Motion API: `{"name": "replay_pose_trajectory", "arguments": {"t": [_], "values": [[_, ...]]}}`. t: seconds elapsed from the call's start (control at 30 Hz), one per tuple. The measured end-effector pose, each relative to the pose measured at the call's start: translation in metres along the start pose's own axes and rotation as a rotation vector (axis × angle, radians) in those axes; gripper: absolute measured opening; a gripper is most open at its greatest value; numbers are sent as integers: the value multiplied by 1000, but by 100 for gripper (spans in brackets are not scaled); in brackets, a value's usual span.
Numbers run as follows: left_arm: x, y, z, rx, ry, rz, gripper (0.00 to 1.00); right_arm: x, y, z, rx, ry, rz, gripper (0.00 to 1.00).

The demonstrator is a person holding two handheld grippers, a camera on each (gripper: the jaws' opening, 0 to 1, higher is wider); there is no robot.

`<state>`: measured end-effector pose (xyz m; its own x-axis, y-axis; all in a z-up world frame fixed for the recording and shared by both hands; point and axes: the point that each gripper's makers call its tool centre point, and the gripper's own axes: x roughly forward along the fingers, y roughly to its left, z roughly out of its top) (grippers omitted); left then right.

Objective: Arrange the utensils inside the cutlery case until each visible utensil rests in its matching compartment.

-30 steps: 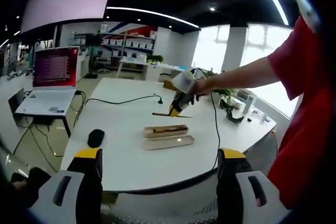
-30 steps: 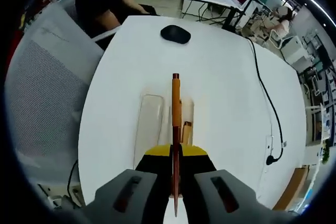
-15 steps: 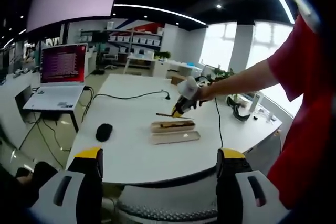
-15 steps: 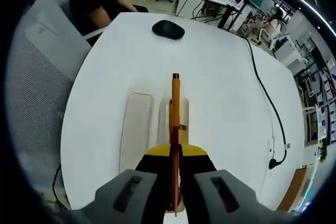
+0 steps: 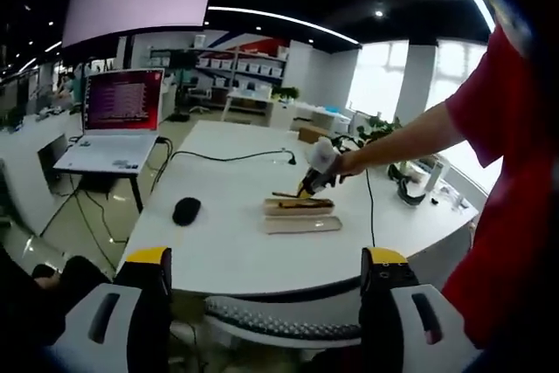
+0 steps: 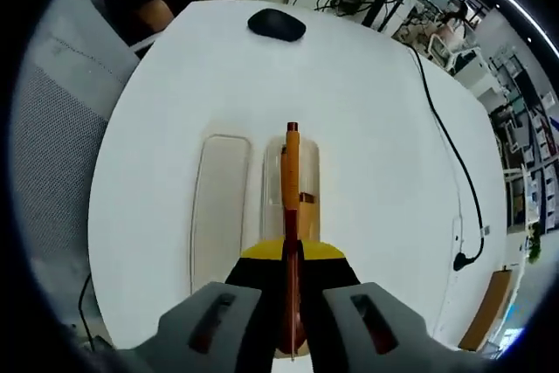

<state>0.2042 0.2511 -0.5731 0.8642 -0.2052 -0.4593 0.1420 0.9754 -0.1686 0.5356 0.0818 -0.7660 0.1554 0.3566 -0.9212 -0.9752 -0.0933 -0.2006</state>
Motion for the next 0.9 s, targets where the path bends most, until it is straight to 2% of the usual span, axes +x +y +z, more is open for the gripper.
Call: {"name": "replay_pose_trajectory", "arguments": {"t": [0.13,0.43,0.5,0.67,0.73,0.9], "values": [[0,0,-5,13,16,4,90,4,3,-5,0,25,7,1],[-3,13,-3,-10,10,28,89,10,2,1,-9,35,18,1],[-4,16,-6,-6,26,42,89,12,1,-4,20,60,18,1],[-7,14,-4,-15,4,46,89,18,4,-7,-6,77,35,1],[-8,13,-8,-19,8,49,89,21,-1,-8,15,75,29,1],[-11,12,-14,-23,28,58,88,30,0,-10,52,75,49,1]]}}
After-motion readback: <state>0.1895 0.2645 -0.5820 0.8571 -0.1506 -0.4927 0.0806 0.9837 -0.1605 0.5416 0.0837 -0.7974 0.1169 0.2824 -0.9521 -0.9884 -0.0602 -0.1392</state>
